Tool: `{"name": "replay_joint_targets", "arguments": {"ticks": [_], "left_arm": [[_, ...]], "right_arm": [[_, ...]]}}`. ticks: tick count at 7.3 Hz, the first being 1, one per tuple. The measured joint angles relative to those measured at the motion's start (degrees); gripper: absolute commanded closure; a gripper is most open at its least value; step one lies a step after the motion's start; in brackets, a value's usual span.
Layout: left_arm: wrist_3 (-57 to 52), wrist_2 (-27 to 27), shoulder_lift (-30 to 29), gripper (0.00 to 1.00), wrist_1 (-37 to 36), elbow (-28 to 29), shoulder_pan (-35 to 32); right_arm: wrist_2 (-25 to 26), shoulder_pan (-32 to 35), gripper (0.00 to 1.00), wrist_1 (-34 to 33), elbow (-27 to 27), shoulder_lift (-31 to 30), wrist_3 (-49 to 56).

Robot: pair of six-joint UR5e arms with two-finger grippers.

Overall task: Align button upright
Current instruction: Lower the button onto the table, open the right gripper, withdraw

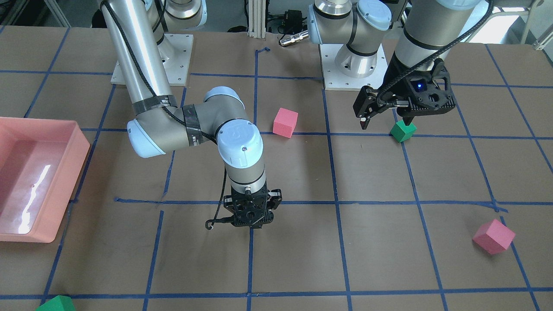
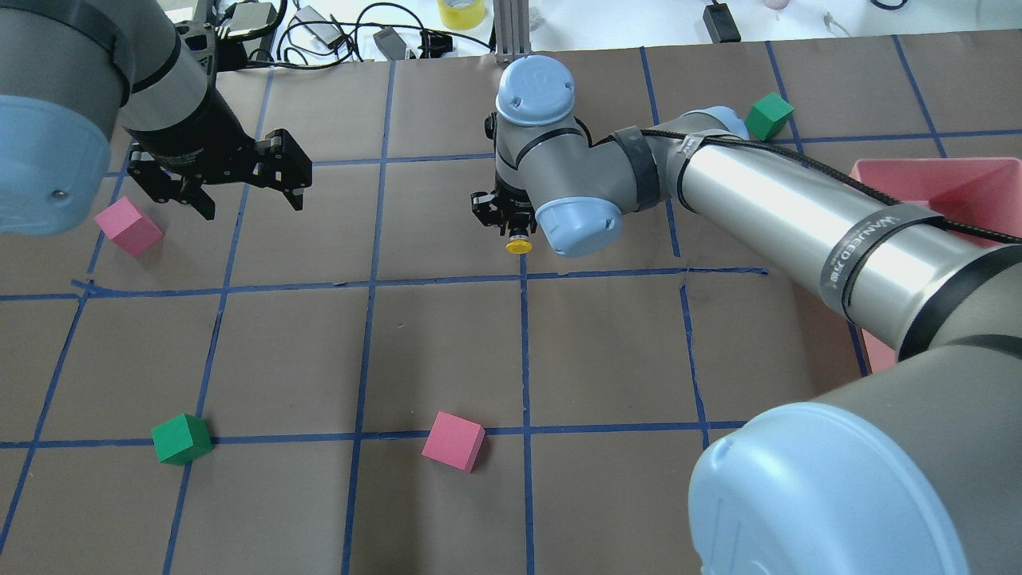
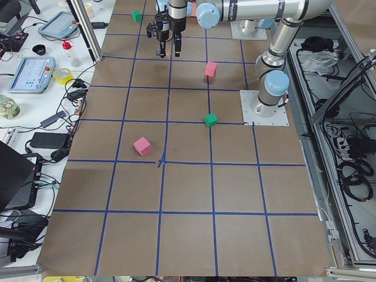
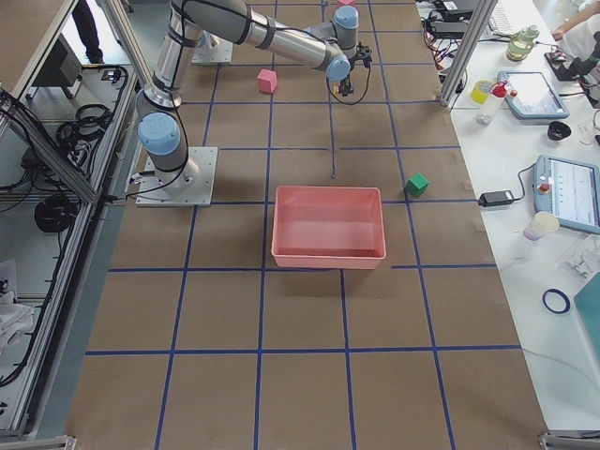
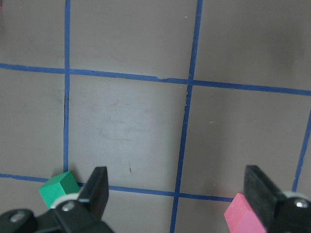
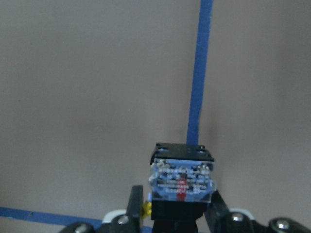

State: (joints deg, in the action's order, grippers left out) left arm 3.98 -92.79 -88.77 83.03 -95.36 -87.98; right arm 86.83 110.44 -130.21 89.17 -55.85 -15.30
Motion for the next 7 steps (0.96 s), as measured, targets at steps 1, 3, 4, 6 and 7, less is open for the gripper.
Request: {"name": "replay_joint_targets", "arguments": {"ticks": [1,3,4,6,7], "left_arm": [[0.0,0.0,0.0,0.00,0.0,0.0,0.0],[0.0,0.0,0.0,0.00,0.0,0.0,0.1],[-0.1,0.0,0.0,0.00,0.0,0.0,0.1],[-0.2,0.0,0.0,0.00,-0.1,0.0,0.1],[-0.1,-0.1,0.0,0.00,-0.1,0.1,0.1]], "right_arm": [[0.0,0.2,0.83,-0.2,0.5,0.5,0.0],[0.0,0.3,0.57,-0.4,2.1,0.9,0.2],[-0.1,0.3,0.43,-0.5,2.8,0.8,0.4],[-0.3,0.4,0.00,-0.8,3.5,0.6,1.6],[-0.9,0.5,0.00,-1.0,3.6,0.4,2.7]]}}
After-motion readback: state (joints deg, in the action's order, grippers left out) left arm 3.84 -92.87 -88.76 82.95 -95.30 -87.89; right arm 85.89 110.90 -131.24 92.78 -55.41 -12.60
